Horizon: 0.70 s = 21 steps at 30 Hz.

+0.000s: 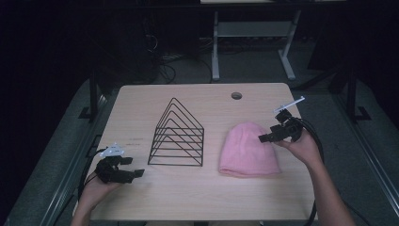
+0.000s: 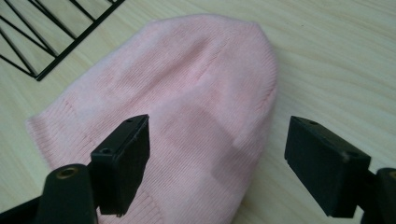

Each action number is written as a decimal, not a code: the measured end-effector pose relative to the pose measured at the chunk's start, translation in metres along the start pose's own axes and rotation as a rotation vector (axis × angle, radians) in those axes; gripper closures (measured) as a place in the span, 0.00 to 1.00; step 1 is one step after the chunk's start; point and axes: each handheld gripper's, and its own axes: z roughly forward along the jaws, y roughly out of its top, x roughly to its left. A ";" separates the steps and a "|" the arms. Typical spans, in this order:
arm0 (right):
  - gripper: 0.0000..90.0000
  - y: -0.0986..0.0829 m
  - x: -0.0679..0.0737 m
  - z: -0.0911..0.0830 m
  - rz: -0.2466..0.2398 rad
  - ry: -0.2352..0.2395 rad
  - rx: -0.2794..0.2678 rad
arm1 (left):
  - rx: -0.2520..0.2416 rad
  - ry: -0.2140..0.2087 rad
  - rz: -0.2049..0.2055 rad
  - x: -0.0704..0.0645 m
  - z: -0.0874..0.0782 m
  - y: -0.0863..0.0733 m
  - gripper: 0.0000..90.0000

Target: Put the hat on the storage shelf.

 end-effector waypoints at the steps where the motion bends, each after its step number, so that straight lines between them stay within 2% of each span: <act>1: 0.24 0.002 -0.002 0.001 -0.001 -0.002 0.003 | 0.002 0.000 0.004 0.000 0.000 0.000 0.27; 7: 0.25 0.013 -0.009 0.009 0.016 0.001 0.023 | 0.010 -0.005 0.005 0.001 0.001 0.000 0.27; 8: 0.26 0.016 -0.010 0.010 0.017 0.000 0.028 | 0.003 -0.005 -0.006 0.001 0.001 -0.001 0.27; 11: 0.28 0.023 -0.012 0.017 0.015 0.005 0.034 | 0.006 -0.007 -0.003 0.003 0.000 -0.001 0.27; 20: 0.40 0.037 -0.019 0.042 0.017 0.002 0.104 | 0.000 -0.008 -0.015 0.003 0.001 -0.001 0.27; 21: 0.41 0.038 -0.020 0.044 0.015 0.005 0.109 | 0.012 -0.009 -0.009 0.003 0.001 -0.001 0.27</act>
